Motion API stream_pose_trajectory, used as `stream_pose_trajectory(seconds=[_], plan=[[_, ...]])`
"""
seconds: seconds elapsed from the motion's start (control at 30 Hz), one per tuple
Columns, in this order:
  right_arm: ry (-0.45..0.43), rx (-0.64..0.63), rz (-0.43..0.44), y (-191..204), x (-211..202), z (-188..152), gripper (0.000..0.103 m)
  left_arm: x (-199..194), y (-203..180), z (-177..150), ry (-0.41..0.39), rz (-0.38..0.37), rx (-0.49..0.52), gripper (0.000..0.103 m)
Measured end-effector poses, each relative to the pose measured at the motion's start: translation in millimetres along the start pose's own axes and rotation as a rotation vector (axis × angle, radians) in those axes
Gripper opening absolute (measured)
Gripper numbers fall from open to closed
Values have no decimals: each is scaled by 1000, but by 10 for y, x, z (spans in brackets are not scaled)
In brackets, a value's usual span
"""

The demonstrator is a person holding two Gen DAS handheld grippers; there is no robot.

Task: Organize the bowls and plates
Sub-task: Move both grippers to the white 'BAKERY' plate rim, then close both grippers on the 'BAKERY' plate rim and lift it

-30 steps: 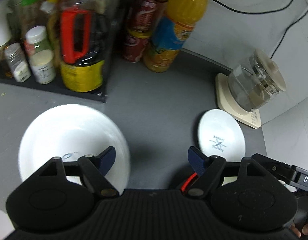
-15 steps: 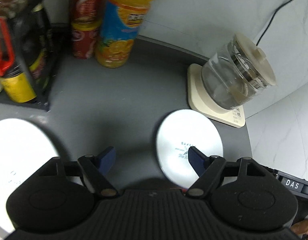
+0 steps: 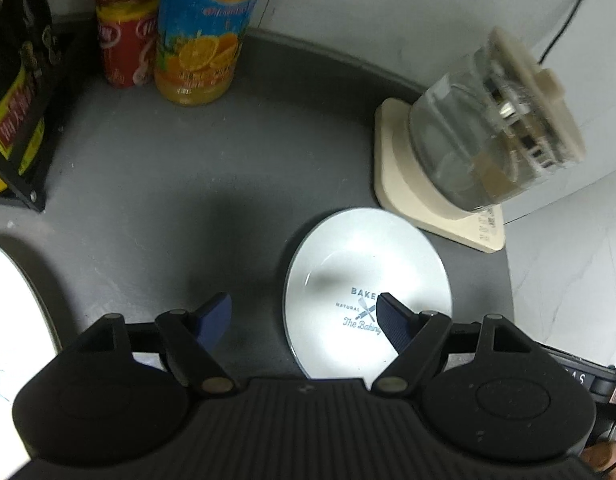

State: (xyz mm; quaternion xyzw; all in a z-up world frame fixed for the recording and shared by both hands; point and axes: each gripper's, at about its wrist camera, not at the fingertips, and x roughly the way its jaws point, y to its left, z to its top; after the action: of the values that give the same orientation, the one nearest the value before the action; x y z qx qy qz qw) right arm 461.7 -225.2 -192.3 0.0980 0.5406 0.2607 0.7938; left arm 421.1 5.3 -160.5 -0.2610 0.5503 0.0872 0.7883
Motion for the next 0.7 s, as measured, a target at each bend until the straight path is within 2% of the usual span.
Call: stream_pose_trajectory(seconds=[0.13, 0.2, 0.3, 0.37, 0.4, 0.47, 0.53, 0.7], plan=[[30, 20, 9, -115, 126, 22, 102, 120, 36, 10, 15, -21, -39, 78], [48, 28, 23, -160, 192, 22, 96, 191, 59, 17, 29, -12, -53, 77], [81, 45, 51, -207, 281, 17, 80, 308, 100, 23, 56, -12, -64, 73], [103, 62, 67, -246, 347, 15, 65, 374, 118, 26, 74, -1, -76, 61], [114, 72, 69, -263, 379, 12, 62, 408, 132, 28, 83, -4, -84, 57], [129, 86, 74, -297, 426, 9, 47, 491, 152, 26, 109, -13, -100, 42], [145, 96, 84, -325, 470, 2, 37, 543, 160, 25, 121, -12, -100, 34], [159, 102, 80, -364, 531, 5, 30, 638, 147, 27, 140, -20, -105, 21]])
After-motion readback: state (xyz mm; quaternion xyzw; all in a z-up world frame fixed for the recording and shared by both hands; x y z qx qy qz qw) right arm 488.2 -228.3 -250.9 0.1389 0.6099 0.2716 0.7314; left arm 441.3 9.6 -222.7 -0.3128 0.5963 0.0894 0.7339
